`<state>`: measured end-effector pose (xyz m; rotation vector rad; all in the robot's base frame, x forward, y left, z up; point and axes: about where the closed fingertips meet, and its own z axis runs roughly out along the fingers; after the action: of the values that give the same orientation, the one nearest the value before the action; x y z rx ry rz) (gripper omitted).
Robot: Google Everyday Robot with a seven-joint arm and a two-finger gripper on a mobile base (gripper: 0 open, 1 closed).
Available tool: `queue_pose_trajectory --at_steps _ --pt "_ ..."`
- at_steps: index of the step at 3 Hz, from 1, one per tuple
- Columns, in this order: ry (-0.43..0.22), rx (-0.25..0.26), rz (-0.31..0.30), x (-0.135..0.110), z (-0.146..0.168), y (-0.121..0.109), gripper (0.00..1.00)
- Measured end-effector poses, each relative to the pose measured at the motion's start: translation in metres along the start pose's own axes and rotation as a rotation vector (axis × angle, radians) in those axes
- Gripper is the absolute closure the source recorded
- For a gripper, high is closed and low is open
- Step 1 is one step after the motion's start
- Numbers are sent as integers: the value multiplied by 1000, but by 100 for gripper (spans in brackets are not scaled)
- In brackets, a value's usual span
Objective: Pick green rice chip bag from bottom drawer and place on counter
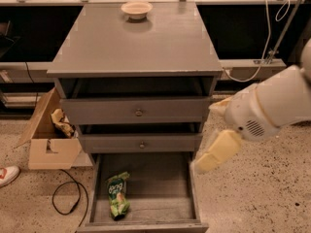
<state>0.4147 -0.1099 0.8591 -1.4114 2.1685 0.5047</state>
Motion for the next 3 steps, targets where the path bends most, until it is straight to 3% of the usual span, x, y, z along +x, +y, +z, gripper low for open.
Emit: queue_pose_trajectory --at_steps 1,2,3 --pt "-84 4 34 -22 12 4 0" --pt "-84 7 38 -20 14 2 0" --pt "-71 -4 51 -1 42 -1 0"
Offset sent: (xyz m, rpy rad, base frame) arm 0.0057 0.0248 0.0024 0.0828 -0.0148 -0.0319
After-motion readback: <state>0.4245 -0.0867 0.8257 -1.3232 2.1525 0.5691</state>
